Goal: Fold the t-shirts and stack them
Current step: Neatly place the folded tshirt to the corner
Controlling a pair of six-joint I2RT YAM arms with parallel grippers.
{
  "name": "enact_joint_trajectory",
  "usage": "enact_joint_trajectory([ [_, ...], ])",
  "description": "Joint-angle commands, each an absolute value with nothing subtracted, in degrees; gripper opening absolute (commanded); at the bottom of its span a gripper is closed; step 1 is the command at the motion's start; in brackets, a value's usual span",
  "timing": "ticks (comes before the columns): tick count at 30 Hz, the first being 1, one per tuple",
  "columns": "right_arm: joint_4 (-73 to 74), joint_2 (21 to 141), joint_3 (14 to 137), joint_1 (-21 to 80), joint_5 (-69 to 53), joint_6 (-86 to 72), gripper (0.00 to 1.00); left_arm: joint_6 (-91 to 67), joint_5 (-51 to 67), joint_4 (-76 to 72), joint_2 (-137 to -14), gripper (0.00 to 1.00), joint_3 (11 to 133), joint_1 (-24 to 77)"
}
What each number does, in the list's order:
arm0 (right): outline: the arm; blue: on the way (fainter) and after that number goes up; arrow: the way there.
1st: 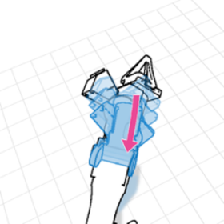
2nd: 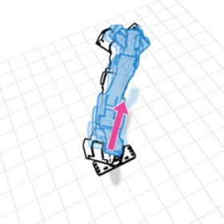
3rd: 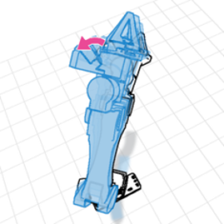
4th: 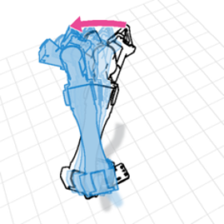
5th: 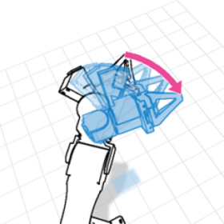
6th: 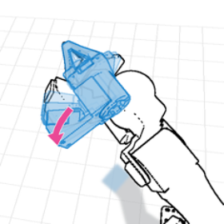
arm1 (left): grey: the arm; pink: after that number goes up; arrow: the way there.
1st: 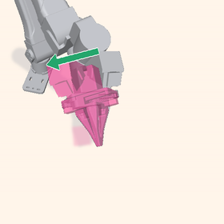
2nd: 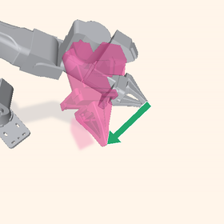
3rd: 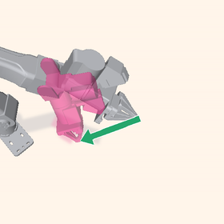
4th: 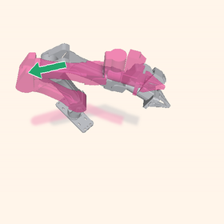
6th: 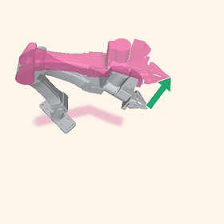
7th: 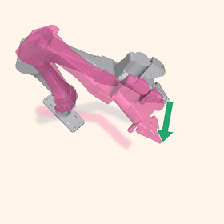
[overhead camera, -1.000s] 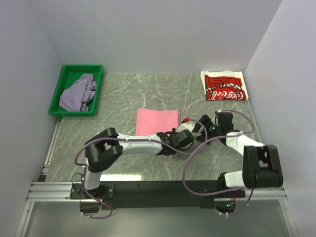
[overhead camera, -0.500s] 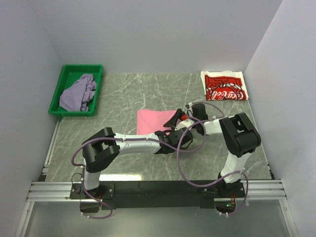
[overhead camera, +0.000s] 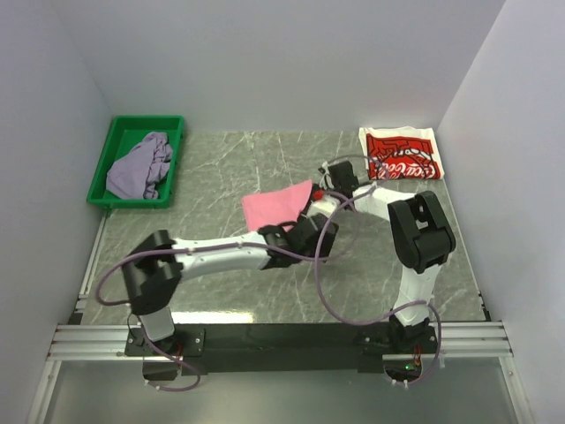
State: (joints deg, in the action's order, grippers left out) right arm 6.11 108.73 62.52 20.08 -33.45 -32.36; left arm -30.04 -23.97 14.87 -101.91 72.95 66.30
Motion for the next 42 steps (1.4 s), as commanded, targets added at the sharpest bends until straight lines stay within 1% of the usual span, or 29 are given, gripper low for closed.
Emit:
enact_joint_trajectory([
  [1,19.3,108.7,70.9,19.2,-22.9,-20.0,0.00,-33.5,-21.5,15.0,-93.2,0.63,72.0,62.4],
  [3,24.0,109.7,74.1,17.6,-20.3,-16.0,0.00,-34.5,-18.8,16.6,-90.5,0.70,70.2,58.0],
  [4,25.5,110.2,77.4,17.1,-19.3,-14.7,0.00,-34.5,-17.8,16.9,-87.6,0.76,69.4,56.1],
  [5,27.0,110.7,79.2,16.4,-16.2,-12.4,0.00,-34.3,-16.4,17.1,-85.9,0.79,67.7,54.1],
  [7,30.6,112.6,84.7,14.4,-14.0,-9.9,0.00,-33.1,-13.7,18.6,-81.2,0.87,66.1,47.2],
  [8,31.8,114.4,86.7,13.7,-11.8,-7.7,0.00,-31.6,-13.5,19.4,-79.8,0.89,65.0,44.8],
  [9,34.3,115.5,88.9,12.6,-10.1,-6.7,0.00,-30.6,-15.8,20.2,-78.4,0.93,64.5,40.2],
  [10,35.7,116.7,93.6,12.0,-9.0,-5.8,0.00,-29.5,-17.9,21.2,-76.0,0.99,63.9,37.8],
  [11,37.1,119.2,96.2,11.4,-7.7,-4.1,0.00,-28.0,-19.8,21.7,-75.1,0.99,62.7,35.5],
  [12,39.4,120.4,98.9,10.8,-4.3,-3.5,0.00,-27.5,-21.4,22.2,-74.2,0.99,62.3,30.5],
  [14,41.4,122.8,106.1,9.1,-2.3,-1.7,0.00,-27.3,-21.2,24.1,-72.3,0.99,61.9,25.0],
  [15,43.0,125.0,108.6,8.4,-0.7,-1.1,0.00,-27.7,-20.9,24.0,-71.6,0.99,61.4,20.0],
  [16,43.6,126.0,113.2,8.0,-0.1,-0.6,0.00,-27.9,-21.2,23.5,-70.1,0.99,60.4,18.0],
  [18,44.5,128.5,117.3,6.7,3.2,1.0,0.00,-29.3,-23.3,20.2,-68.7,0.99,55.9,14.3],
  [19,44.3,129.1,120.1,6.2,5.6,1.5,0.00,-29.9,-24.5,19.3,-68.0,0.99,53.0,13.6],
  [20,43.9,129.4,121.2,5.5,6.6,2.5,0.00,-30.1,-24.6,19.6,-68.6,0.99,52.7,13.1],
  [24,39.5,129.6,123.1,4.0,10.8,5.4,0.00,-30.3,-25.8,20.8,-73.4,0.99,54.2,13.0],
  [29,35.4,129.8,124.6,3.0,13.3,8.3,0.00,-30.6,-25.8,21.4,-76.3,0.99,54.9,13.0],
  [34,35.5,131.9,130.8,1.6,11.5,9.4,0.00,-30.5,-25.2,21.4,-78.0,0.99,54.7,12.9],
  [36,36.6,132.8,132.7,0.8,8.3,9.0,0.00,-30.4,-25.0,21.3,-78.2,0.99,54.8,13.0],
  [42,37.2,132.9,133.9,-1.9,4.8,8.5,0.00,-30.2,-25.1,21.3,-79.1,1.00,54.8,13.0],
])
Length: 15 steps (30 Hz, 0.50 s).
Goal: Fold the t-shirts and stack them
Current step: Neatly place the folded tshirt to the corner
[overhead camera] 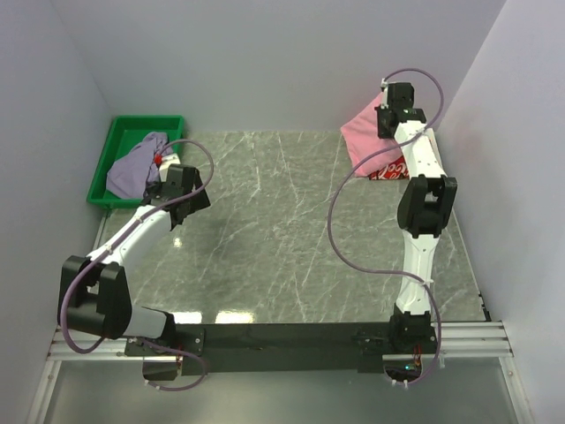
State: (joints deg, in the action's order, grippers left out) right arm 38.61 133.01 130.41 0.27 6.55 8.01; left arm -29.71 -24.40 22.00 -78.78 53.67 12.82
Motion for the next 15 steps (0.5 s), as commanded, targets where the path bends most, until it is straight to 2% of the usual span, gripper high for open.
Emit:
enact_joint_trajectory([
  [1,37.5,133.1,134.0,-2.2,4.8,8.5,0.00,-30.3,-25.0,21.3,-79.2,0.99,54.8,13.0],
  [15,32.8,135.6,131.6,-4.5,12.2,15.9,0.00,-30.1,-24.1,21.0,-80.8,0.99,54.7,13.0],
])
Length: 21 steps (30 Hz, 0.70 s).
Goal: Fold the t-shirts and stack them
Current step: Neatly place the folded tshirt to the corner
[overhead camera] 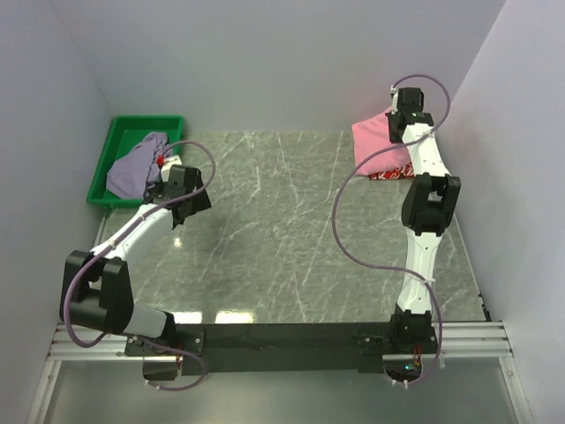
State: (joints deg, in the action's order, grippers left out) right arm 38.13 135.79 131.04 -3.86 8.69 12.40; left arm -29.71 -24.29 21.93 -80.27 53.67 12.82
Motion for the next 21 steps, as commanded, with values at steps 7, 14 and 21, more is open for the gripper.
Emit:
enact_joint_trajectory([
  [7,26.7,138.8,129.8,-4.5,19.0,19.3,0.01,-30.1,-24.3,20.7,-81.5,0.99,54.3,13.0],
  [14,23.2,141.2,129.3,-4.4,20.6,20.1,0.04,-30.0,-24.2,20.6,-82.7,0.99,54.5,13.0],
  [21,20.0,143.0,127.4,-4.4,26.4,21.3,0.06,-30.0,-24.4,20.3,-82.7,1.00,54.3,13.0],
])
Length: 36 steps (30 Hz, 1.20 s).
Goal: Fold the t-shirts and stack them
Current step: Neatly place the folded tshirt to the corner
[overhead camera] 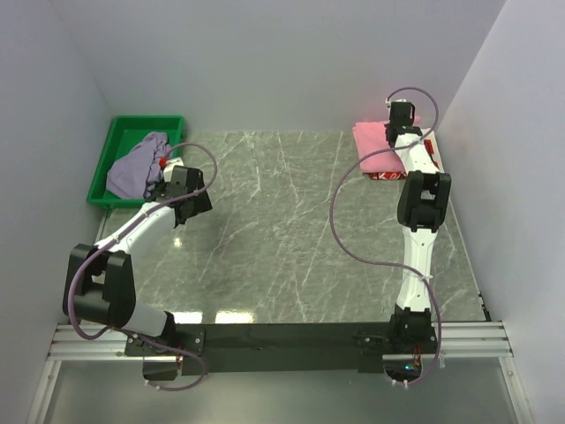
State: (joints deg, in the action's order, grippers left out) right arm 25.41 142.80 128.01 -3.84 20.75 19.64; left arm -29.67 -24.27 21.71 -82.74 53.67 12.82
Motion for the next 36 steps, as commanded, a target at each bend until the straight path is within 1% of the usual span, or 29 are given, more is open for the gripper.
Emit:
enact_joint_trajectory([
  [1,19.5,142.7,127.2,-4.5,26.9,21.6,0.06,-29.8,-24.3,20.3,-82.7,0.99,54.2,13.0],
  [12,13.3,140.8,124.8,-4.5,32.0,22.2,0.06,-29.6,-24.2,20.0,-83.3,0.99,54.2,13.1],
  [16,8.7,137.6,120.9,-4.5,33.3,22.7,0.06,-29.5,-24.1,20.0,-83.5,0.99,54.4,13.1],
  [23,9.0,138.7,122.7,-4.7,34.4,23.7,0.07,-29.5,-24.1,20.0,-83.6,0.99,54.3,13.1],
  [36,3.6,136.1,119.4,-5.4,36.0,26.1,0.07,-29.4,-24.5,20.0,-84.2,0.99,54.3,13.5],
])
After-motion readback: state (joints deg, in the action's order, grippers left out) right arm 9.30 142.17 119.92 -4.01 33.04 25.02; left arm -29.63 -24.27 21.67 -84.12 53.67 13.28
